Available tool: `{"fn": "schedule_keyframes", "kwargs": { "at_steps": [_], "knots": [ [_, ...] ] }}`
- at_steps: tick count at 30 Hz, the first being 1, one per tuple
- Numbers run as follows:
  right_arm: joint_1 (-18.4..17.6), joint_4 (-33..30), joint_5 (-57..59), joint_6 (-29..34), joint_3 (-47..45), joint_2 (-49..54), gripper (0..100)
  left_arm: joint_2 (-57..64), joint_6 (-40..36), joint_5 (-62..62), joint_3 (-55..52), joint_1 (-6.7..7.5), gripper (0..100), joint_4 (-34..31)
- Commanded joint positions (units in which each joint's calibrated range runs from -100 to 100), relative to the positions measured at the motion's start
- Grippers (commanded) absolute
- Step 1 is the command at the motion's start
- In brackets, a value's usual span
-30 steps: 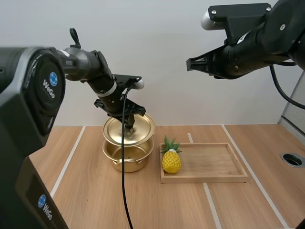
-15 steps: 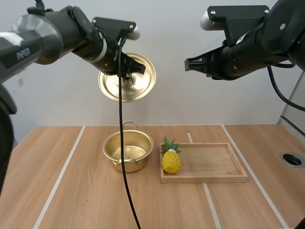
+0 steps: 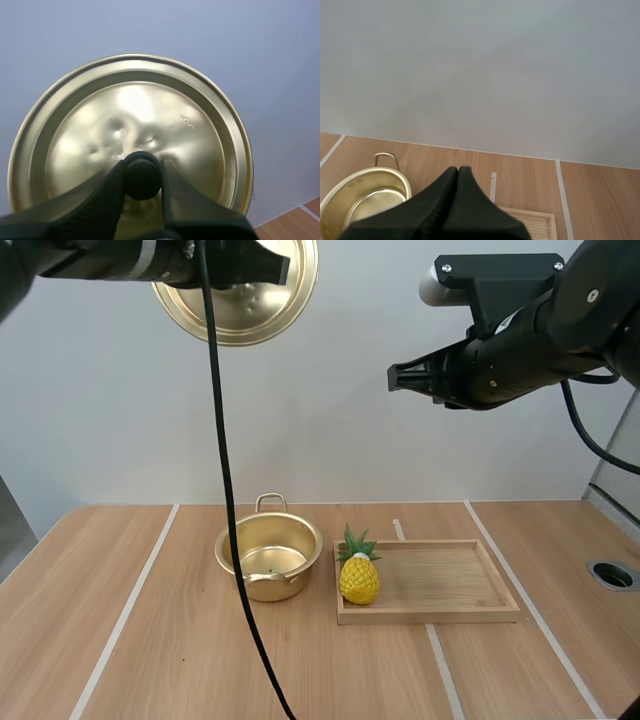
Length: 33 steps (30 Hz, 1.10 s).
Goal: Open the pot, put the pineapple inside, and close it
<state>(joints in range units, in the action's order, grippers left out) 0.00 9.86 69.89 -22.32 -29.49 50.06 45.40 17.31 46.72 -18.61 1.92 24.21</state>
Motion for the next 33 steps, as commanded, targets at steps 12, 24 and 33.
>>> {"fn": "schedule_keyframes", "kwargs": {
  "at_steps": [12,24,33],
  "knots": [
    [0.2,5.2,1.9,-5.0,0.7,0.2,0,7.2,-1.1,-3.6,0.6,0.15,0,0.5],
    [0.2,11.3,17.1,-8.5,0.7,-0.2,0,7.2,-1.1,-3.1,0.6,0.15,0,0.5],
    [0.2,11.8,22.9,-10.4,0.7,-0.2,0,7.2,-1.1,-3.1,0.6,0.15,0,0.4]
  ]
}}
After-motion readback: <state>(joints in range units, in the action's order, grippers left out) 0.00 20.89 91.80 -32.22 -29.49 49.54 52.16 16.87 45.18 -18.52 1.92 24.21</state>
